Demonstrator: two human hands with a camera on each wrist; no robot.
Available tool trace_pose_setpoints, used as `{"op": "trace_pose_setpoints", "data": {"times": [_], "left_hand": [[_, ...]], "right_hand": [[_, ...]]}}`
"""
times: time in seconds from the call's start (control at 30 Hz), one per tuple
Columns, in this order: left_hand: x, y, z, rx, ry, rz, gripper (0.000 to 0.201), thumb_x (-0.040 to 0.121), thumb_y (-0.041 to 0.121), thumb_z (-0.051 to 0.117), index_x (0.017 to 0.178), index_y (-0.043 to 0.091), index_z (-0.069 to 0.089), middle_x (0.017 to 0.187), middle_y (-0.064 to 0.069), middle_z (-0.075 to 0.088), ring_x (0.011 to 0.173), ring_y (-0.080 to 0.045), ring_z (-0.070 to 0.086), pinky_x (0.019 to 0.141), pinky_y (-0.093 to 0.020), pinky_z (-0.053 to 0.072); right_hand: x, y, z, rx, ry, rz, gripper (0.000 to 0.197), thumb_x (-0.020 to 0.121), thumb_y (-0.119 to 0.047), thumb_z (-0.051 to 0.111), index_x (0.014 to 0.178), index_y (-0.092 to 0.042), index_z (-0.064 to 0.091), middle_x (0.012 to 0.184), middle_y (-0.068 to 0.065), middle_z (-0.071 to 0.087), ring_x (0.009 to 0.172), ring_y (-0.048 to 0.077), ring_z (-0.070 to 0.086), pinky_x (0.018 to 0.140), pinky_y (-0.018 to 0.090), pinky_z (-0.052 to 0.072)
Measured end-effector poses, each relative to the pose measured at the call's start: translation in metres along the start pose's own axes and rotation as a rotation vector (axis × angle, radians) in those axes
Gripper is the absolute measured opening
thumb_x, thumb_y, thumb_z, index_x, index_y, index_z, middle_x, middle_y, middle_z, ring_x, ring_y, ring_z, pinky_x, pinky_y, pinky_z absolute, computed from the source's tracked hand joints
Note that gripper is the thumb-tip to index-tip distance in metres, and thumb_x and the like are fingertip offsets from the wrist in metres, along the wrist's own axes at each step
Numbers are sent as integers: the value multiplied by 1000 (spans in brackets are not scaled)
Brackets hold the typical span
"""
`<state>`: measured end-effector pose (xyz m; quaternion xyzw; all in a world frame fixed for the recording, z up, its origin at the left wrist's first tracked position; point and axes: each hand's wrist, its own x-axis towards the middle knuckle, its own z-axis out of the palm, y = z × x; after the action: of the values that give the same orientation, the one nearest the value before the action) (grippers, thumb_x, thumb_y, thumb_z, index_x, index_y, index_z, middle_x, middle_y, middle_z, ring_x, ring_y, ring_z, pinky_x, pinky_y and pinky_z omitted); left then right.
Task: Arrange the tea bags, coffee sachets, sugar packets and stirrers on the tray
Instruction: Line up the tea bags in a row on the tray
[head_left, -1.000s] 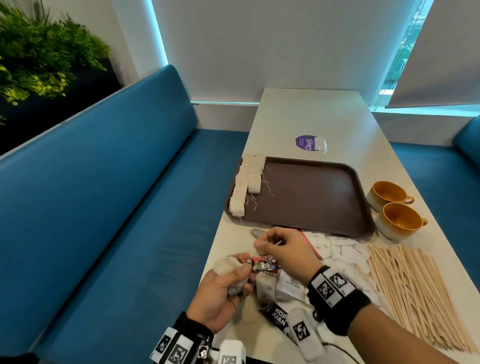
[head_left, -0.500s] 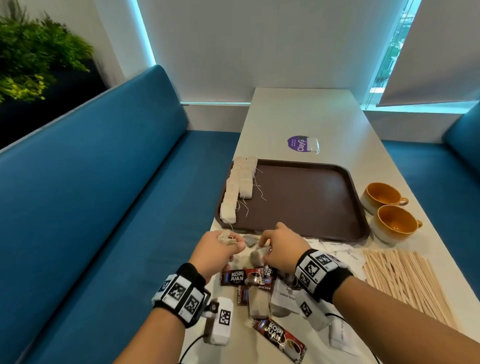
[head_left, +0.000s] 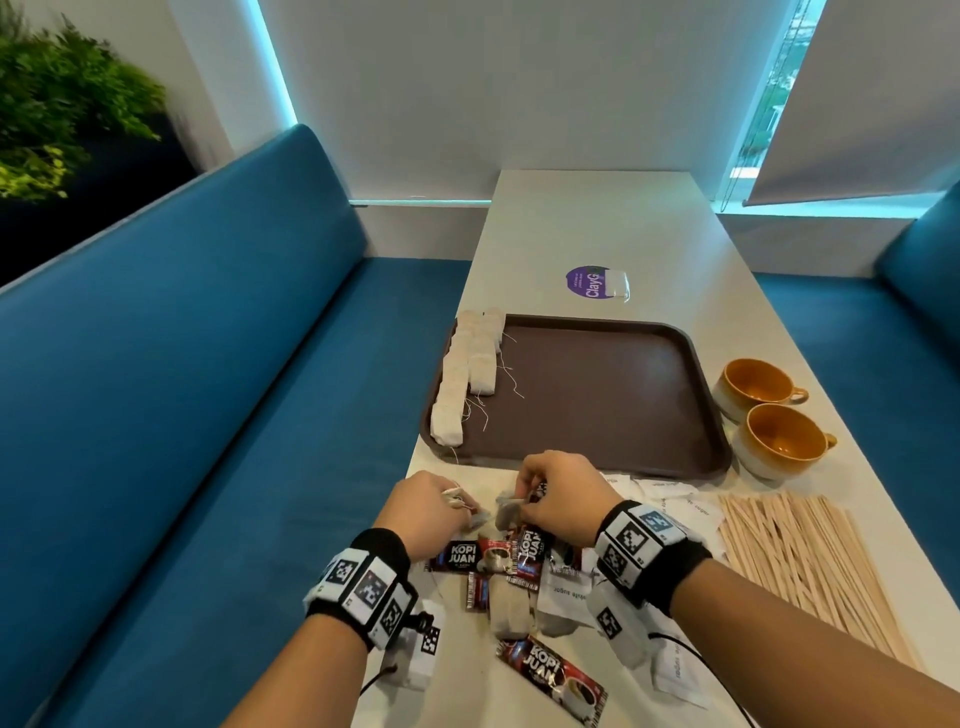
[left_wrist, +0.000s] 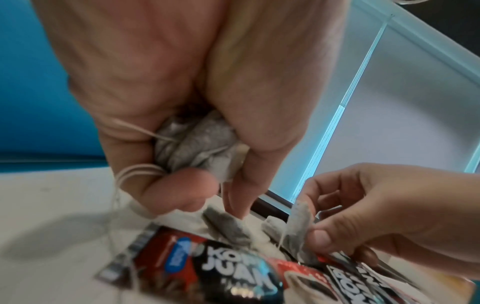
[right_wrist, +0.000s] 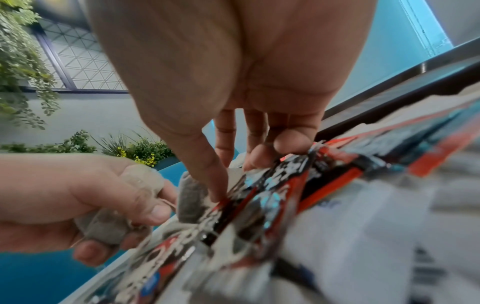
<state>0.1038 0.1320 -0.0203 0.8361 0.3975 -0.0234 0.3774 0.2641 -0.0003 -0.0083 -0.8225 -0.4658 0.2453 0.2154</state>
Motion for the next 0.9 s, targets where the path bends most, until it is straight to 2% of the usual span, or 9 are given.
{"op": "trace_pose_setpoints", "data": {"times": [0.1, 0.2, 0.3, 0.33, 0.43, 0.6, 0.7, 0.8, 0.9], "left_hand": [[-9, -12, -2, -37, 24, -23, 12, 84, 21, 71, 76, 26, 79, 76, 10, 75, 72, -2, 67, 51, -10, 42], [-14, -9, -6, -108, 58, -27, 15, 85, 13, 65, 77, 15, 76, 73, 5, 73, 56, -3, 61, 49, -18, 45], [-7, -2, -11, -86, 147, -28, 13, 86, 17, 61, 82, 13, 73, 81, -1, 71, 65, -15, 63, 63, -33, 56], [-4, 1, -11, -79, 172, -30, 12, 87, 18, 62, 83, 14, 73, 82, 1, 71, 70, -17, 64, 65, -33, 56], [5, 8, -4, 5, 172, -21, 9, 87, 25, 67, 86, 16, 71, 84, 3, 69, 83, -18, 64, 62, -23, 44], [13, 10, 11, 136, 94, -4, 20, 75, 22, 78, 92, 18, 68, 99, -2, 67, 92, -20, 65, 82, -34, 57], [13, 7, 12, 150, 89, -2, 10, 79, 18, 77, 87, 17, 70, 99, -1, 65, 89, -19, 65, 77, -29, 55], [8, 6, 9, 97, 76, -12, 11, 80, 15, 77, 87, 17, 67, 86, 3, 68, 83, -16, 65, 71, -26, 54], [3, 2, 5, -37, 71, -41, 18, 79, 11, 77, 88, 20, 64, 88, 1, 68, 80, -18, 69, 64, -27, 57]], "right_hand": [[-1, -2, -1, 63, 3, -3, 10, 83, -22, 78, 81, -26, 68, 91, -8, 68, 82, 7, 64, 66, 21, 55], [-2, -3, -2, 139, 36, -14, 15, 79, -22, 82, 76, -26, 68, 84, -9, 70, 73, 7, 65, 57, 17, 50], [-4, -2, -7, 249, 140, -32, 16, 79, -18, 79, 75, -27, 67, 76, -10, 69, 62, 0, 60, 59, 19, 49], [-5, -2, -9, 278, 173, -40, 16, 81, -16, 77, 76, -27, 68, 76, -9, 69, 63, -1, 59, 61, 18, 49], [-7, -2, -16, 402, 217, -34, 14, 84, -13, 76, 80, -25, 70, 75, -7, 72, 61, -1, 58, 59, 15, 48], [-12, 3, -28, 474, 221, -1, 5, 89, -20, 76, 91, -25, 76, 86, -8, 77, 81, 5, 72, 71, 16, 56], [-14, 7, -32, 473, 219, 19, 12, 90, -18, 75, 99, -27, 76, 90, -10, 76, 83, 0, 70, 68, 10, 52], [-15, 10, -34, 532, 237, 43, 22, 82, -14, 84, 98, -26, 75, 92, -1, 75, 85, 14, 72, 69, 20, 58], [-17, 9, -35, 656, 239, 59, 19, 77, -8, 87, 90, -15, 76, 85, 7, 77, 81, 24, 76, 74, 36, 64]]}}
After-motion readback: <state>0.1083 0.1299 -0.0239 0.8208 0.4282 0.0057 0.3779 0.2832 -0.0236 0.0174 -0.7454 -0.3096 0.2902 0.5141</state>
